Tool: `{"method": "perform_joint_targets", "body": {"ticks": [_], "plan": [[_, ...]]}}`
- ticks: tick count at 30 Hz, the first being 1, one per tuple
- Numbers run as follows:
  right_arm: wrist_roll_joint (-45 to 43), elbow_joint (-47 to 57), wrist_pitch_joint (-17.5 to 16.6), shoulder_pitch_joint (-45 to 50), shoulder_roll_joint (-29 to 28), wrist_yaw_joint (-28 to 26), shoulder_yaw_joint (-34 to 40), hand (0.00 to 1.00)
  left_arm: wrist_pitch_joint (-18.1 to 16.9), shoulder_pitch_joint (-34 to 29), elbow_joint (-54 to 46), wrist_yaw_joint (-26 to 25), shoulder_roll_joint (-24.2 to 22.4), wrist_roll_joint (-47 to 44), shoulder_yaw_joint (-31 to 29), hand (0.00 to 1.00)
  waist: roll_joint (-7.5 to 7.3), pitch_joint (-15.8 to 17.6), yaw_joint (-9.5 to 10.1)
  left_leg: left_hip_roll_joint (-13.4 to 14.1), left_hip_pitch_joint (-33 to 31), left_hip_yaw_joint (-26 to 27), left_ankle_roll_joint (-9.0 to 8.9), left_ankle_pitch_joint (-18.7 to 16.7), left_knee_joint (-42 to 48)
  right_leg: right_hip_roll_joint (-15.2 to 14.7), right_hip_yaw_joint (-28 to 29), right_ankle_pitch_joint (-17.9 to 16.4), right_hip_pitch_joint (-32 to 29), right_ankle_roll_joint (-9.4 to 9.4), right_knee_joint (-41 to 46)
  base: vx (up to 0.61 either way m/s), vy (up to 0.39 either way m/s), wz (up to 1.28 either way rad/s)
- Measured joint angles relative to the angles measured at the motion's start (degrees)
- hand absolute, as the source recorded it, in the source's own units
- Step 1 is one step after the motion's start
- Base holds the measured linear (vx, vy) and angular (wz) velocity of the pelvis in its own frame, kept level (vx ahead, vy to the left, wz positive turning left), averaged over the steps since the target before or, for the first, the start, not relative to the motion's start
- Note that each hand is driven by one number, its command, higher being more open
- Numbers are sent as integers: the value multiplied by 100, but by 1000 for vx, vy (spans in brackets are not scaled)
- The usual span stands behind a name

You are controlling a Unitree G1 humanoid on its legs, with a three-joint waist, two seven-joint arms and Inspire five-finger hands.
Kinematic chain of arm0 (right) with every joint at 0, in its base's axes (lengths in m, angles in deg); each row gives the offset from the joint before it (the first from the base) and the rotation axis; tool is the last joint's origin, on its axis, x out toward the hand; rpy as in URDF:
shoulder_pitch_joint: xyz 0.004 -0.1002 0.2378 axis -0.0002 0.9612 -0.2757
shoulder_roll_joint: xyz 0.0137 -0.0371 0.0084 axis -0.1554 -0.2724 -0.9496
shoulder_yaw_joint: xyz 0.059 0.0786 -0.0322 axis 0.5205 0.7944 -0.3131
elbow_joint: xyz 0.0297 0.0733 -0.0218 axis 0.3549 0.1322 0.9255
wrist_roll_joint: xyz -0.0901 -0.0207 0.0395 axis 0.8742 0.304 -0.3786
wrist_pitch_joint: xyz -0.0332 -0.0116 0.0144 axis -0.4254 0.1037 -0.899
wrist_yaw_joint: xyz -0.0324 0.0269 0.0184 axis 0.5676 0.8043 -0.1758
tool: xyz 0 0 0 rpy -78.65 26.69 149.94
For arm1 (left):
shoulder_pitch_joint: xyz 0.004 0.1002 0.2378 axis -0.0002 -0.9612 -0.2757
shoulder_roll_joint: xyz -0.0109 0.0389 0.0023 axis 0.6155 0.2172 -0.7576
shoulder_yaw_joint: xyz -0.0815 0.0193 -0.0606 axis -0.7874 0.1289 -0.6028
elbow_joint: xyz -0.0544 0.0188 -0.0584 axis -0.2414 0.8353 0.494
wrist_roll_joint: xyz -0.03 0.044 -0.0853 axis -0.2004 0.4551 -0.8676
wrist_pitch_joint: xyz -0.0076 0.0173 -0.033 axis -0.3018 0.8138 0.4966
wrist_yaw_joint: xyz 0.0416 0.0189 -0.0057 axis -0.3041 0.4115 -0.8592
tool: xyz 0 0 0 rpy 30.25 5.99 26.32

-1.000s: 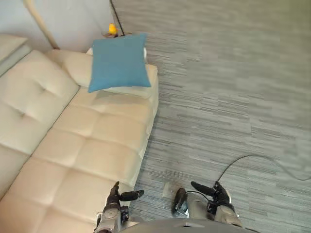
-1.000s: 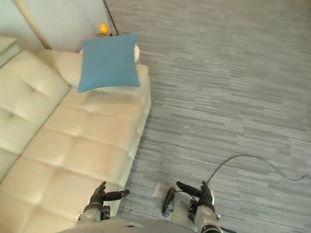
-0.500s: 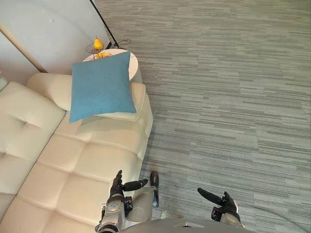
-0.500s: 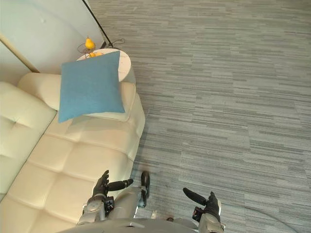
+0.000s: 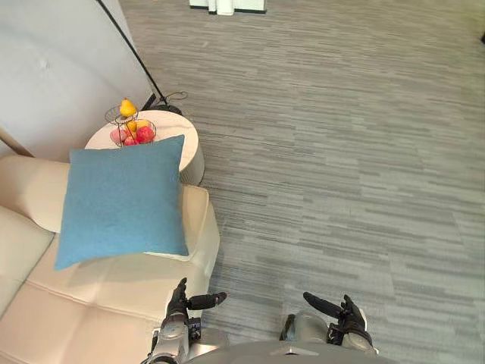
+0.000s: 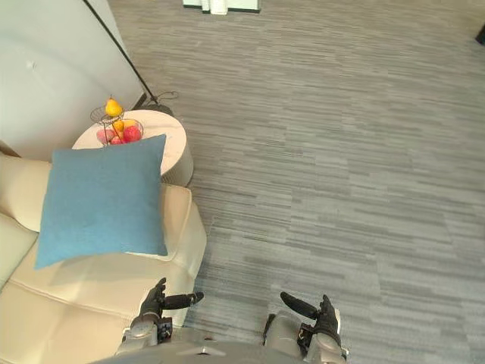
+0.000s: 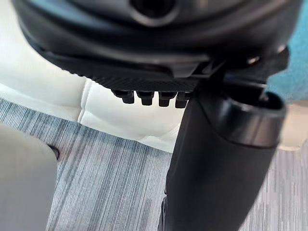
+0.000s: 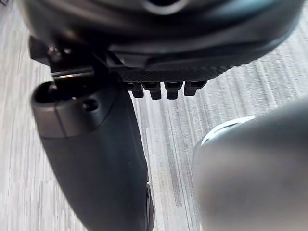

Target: Pick up cushions and gather them together orderly.

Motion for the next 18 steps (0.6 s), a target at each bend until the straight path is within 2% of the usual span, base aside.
{"method": "perform_joint_targets", "body": {"ticks": [1, 2, 3, 4, 5, 6, 7, 8, 10, 12, 14, 15, 16, 18], "plan": [[-27, -20, -11, -9, -2, -5, -14, 100, 9, 1, 34, -3, 14, -3, -12, 100, -33, -2, -26, 51, 71, -181, -172, -167, 20, 160, 227, 661, 61, -166, -231, 473, -406, 49], [-1, -79, -15, -45, 82, 9, 10, 100, 18, 32, 103, -1, -95, 7, -22, 100, 195, -61, 30, 212, 57, -468, -151, -156, 70, 320, 122, 476, 132, -270, -106, 445, -420, 32], [-1, -79, -23, -48, 94, 9, 32, 100, -2, 25, 101, 21, -114, 19, -22, 100, 219, -67, 38, 214, 62, -545, -146, -122, 104, 318, 118, 357, 111, -289, 8, 380, -404, 26], [-61, -92, -18, -51, 106, 1, 89, 100, -10, -20, 119, 12, -183, 76, -30, 100, 296, -107, 8, 251, 40, -721, -222, -79, 280, 292, -45, 58, 149, -404, 192, 314, -350, 30], [-82, -96, -6, -50, 116, 5, 90, 100, -9, -31, 118, 6, -206, 103, -36, 100, 318, -124, -9, 279, -22, -761, -267, -60, 430, 298, -116, 3, 207, -447, 182, 299, -320, 67], [-83, -96, -3, -24, 154, 17, 80, 100, -11, -26, 100, 17, -239, 114, -49, 100, 390, -156, -69, 346, -395, -823, -410, -11, 1187, 296, -398, -47, 453, -515, -13, 237, -230, 75], [-83, -94, 9, -12, 159, 20, 79, 100, -12, -16, 84, 17, -248, 114, -62, 100, 415, -157, -104, 380, -652, -835, -553, 56, 1651, 297, -565, -52, 611, -525, -147, 280, -254, 109], [-63, -94, 23, 22, 159, 25, 53, 100, -11, -26, -4, 15, -248, 110, -99, 100, 414, -139, -90, 469, -1081, -742, -701, 34, 2541, 314, -805, -52, 943, -554, -398, 217, -187, 90], [-56, -99, 25, 116, 146, 25, 30, 100, -13, -83, -146, -5, -275, 61, -106, 100, 383, -125, 7, 645, -1463, -166, -630, -11, 3161, 343, -1189, -49, 1542, -593, -797, 209, -168, 85], [-58, -95, 25, 122, 142, 25, 29, 100, -21, -106, -250, 10, -278, 58, -94, 100, 382, -129, 75, 696, -1655, 420, -483, -78, 2864, 332, -1433, -49, 1882, -593, -1105, 172, -71, 63], [-60, -91, 25, 122, 128, 21, 28, 100, -20, -94, -244, 14, -271, 59, -53, 100, 382, -131, 72, 594, -1730, 727, -401, -15, 2086, 297, -1641, -48, 2031, -583, -1247, 152, 43, 61], [-61, -91, 28, 112, 144, 10, 31, 100, -17, -85, -227, 16, -264, 61, -28, 100, 416, -134, 69, 485, -1745, 915, -203, 733, 1076, 299, -1825, -55, 2078, -506, -1281, 188, 122, 76], [-62, -122, 48, 101, 144, 19, 41, 100, -15, -54, -221, 36, -245, 53, -31, 100, 395, -126, 86, 413, -1711, 1025, -183, 818, 779, 256, -1896, -74, 2110, -436, -1300, 223, 156, 86], [-75, -121, 61, 135, 7, 40, 40, 100, -19, -30, -231, 19, -112, 49, -35, 100, 131, -145, 114, 148, -1644, 1026, -77, 1096, 303, 114, -1959, 11, 2142, -293, -1519, 204, 133, 73]]}}
